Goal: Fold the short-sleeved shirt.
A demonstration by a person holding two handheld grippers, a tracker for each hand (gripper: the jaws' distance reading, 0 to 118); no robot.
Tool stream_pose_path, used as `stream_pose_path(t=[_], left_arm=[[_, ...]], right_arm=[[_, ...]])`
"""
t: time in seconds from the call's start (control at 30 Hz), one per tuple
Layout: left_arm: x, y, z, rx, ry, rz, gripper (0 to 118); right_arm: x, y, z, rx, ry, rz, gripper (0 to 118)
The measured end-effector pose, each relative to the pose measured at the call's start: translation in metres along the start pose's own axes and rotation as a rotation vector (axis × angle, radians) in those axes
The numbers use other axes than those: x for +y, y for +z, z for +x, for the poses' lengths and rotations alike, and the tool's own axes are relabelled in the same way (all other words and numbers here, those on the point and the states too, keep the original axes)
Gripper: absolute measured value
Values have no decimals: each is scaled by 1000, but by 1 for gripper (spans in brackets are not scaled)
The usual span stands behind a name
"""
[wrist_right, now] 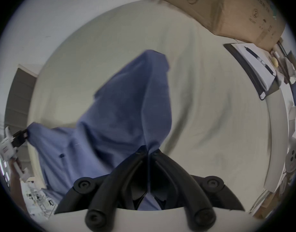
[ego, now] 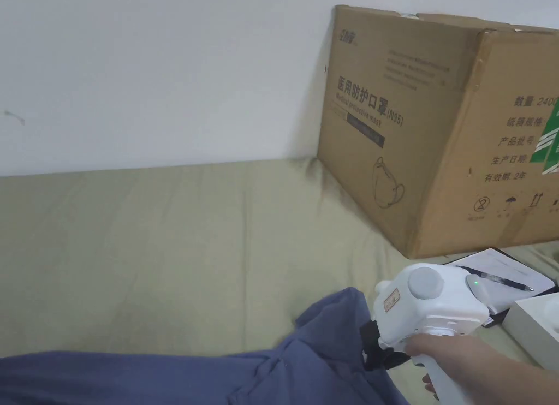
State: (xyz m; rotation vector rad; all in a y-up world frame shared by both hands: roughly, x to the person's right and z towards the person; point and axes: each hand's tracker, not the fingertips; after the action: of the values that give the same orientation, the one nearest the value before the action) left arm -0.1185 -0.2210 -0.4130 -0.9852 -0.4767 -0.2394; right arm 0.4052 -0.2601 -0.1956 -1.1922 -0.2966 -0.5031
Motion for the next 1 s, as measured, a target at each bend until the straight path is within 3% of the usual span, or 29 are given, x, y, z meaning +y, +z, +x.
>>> stream_pose_path(t=[0.13,0.33,0.5,0.67,0.77,1.0], left_arm=[[-1,36,-4,-19,43,37,2],[6,144,-3,-28,38,137,2],[12,271,-3,-20,64,349,2],[12,375,0,-15,44,537,2],[12,411,1,8,49,617,2],[33,440,-4,5,102,678,2]], right_arm=[[-12,51,2,-2,47,130,1],[-44,176,18,160,-10,332,1],[-78,288,5,218,90,506,1],[-96,376,-9,253,107,653,1],[-96,414,-18,281,101,718,1],[-58,469,-49,235,140,810,1]])
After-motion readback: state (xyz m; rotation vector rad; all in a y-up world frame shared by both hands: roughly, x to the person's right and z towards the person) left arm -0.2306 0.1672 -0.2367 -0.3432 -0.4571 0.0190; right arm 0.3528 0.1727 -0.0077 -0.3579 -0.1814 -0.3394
